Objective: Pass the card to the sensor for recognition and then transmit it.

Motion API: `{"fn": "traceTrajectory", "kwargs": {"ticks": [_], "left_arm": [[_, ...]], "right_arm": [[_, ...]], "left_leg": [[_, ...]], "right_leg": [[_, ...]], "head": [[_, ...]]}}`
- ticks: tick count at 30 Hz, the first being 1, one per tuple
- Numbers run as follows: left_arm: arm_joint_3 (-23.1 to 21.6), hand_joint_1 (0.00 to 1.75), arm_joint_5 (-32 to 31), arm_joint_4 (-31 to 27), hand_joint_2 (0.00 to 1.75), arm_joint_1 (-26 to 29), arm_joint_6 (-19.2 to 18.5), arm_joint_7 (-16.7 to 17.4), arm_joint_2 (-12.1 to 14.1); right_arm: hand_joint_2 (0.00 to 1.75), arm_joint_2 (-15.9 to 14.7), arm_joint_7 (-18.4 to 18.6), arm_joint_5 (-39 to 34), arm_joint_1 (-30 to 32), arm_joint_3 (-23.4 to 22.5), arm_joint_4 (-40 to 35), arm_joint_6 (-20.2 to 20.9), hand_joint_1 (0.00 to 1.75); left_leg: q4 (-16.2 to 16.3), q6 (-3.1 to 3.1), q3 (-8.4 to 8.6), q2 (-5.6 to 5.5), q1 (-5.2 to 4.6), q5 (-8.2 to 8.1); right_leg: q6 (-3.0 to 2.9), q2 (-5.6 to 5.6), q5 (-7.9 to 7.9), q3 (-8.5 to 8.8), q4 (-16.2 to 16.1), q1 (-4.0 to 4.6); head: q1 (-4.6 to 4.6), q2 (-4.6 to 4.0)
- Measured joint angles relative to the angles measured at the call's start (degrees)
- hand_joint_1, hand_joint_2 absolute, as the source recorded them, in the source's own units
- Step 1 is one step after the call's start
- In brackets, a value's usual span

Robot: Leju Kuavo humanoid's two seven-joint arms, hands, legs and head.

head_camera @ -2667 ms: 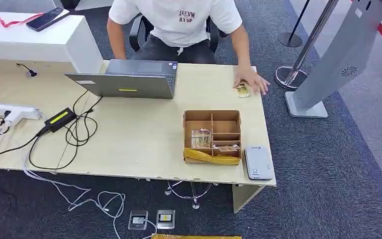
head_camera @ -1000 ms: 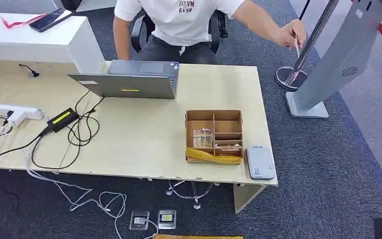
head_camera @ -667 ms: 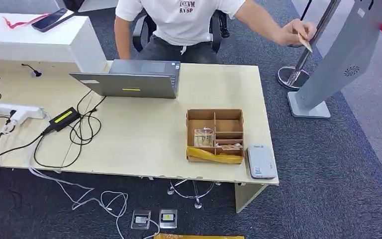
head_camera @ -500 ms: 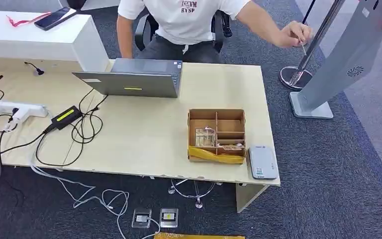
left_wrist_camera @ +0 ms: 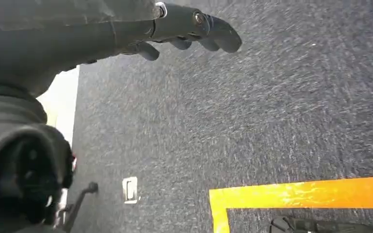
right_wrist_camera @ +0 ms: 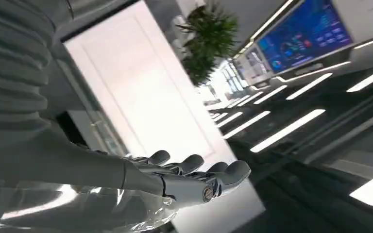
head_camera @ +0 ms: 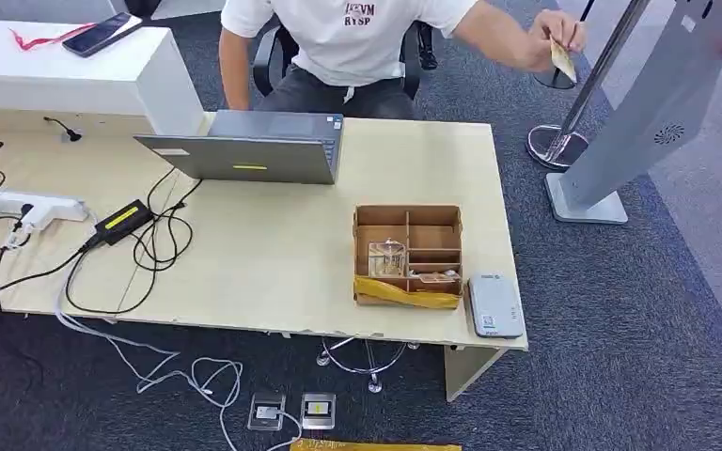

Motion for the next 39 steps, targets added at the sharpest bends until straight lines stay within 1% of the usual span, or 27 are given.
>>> {"fn": "traceTrajectory", "kwargs": {"ticks": [2, 5, 9, 10, 13, 17, 21, 30, 33, 39], "left_arm": [[-0.4, 0.00, -0.1, 0.0, 0.00, -0.1, 0.0, 0.0, 0.0], [-0.8, 0.00, -0.2, 0.0, 0.00, 0.0, 0.0, 0.0, 0.0], [-1.4, 0.00, -0.5, 0.0, 0.00, 0.0, 0.0, 0.0, 0.0], [-1.5, 0.00, -0.5, 0.0, 0.00, -0.1, 0.1, 0.0, 0.0], [-1.7, 0.00, -0.5, 0.0, 0.00, -0.2, 0.3, 0.0, 0.0], [-1.9, 0.00, -0.7, 0.0, 0.00, -0.3, 0.2, 0.0, 0.0], [-2.1, 0.00, -0.7, 0.0, 0.00, -0.2, -0.3, 0.0, 0.0], [-2.1, 0.00, -0.3, 0.0, 0.00, -0.2, -0.8, 0.0, 0.1], [-2.1, 0.00, -0.2, 0.0, 0.00, -0.2, -1.0, 0.0, 0.1], [-2.1, 0.00, -0.1, 0.0, 0.00, -0.2, -1.0, 0.0, 0.1]], "right_arm": [[1.75, 2.1, -0.6, 0.0, 0.0, 1.9, 0.0, -0.3, 0.00], [1.75, 4.0, -0.9, 0.0, 0.0, 4.5, 0.1, -0.5, 0.00], [1.75, 6.7, -4.6, 0.0, 0.3, 6.9, 0.2, -0.8, 0.00], [1.75, 7.9, -5.4, 0.0, 0.7, 7.5, 0.2, -0.9, 0.00], [1.75, 11.2, -6.9, 0.0, 2.8, 8.6, 0.4, -1.0, 0.00], [1.75, 14.5, -8.4, 0.0, 5.7, 9.8, 0.5, -1.2, 0.00], [1.75, 17.5, -10.1, 0.0, 8.4, 10.9, 0.7, -1.8, 0.00], [1.75, 22.6, -11.9, 0.0, 12.5, 12.2, 0.8, -2.3, 0.00], [1.75, 23.8, -11.9, -0.1, 13.3, 12.3, 0.8, -2.3, 0.00], [1.75, 25.2, -11.9, -0.1, 13.9, 12.7, 0.8, -2.3, 0.00]], "left_leg": [[0.0, 0.00, 0.01, 0.04, 0.03, 0.00], [0.0, -0.01, -0.04, -0.03, 0.08, 0.00], [0.0, -0.06, -0.08, 0.10, 0.08, -0.03], [0.0, -0.07, -0.03, 0.15, 0.09, -0.04], [0.0, -0.08, 0.10, 0.43, 0.14, -0.04], [0.0, -0.15, 0.01, 0.17, 0.25, 0.01], [0.0, -0.17, 0.00, 0.20, 0.26, 0.02], [0.0, -0.17, 0.00, 0.23, 0.28, 0.02], [0.0, -0.17, -0.01, 0.23, 0.28, 0.02], [0.0, -0.17, -0.01, 0.23, 0.28, 0.02]], "right_leg": [[0.00, 0.04, 0.00, -0.02, 0.0, 0.03], [0.00, -0.03, 0.00, -0.01, 0.0, 0.07], [-0.01, 0.09, 0.00, -0.03, 0.0, 0.07], [-0.02, 0.15, 0.01, -0.03, 0.0, 0.08], [-0.09, 0.43, 0.05, -0.05, 0.0, 0.15], [-0.11, 0.16, 0.06, -0.04, 0.0, 0.25], [-0.15, 0.20, 0.09, -0.04, 0.0, 0.26], [-0.15, 0.23, 0.09, -0.08, 0.0, 0.29], [-0.16, 0.23, 0.09, -0.08, 0.0, 0.29], [-0.16, 0.23, 0.09, -0.08, 0.0, 0.29]], "head": [[-0.02, 0.00], [0.02, 0.00], [0.02, 0.00], [-0.02, 0.00], [0.00, 0.00], [0.02, 0.00], [0.02, 0.00], [0.02, 0.00], [0.02, 0.00], [0.04, 0.00]]}}
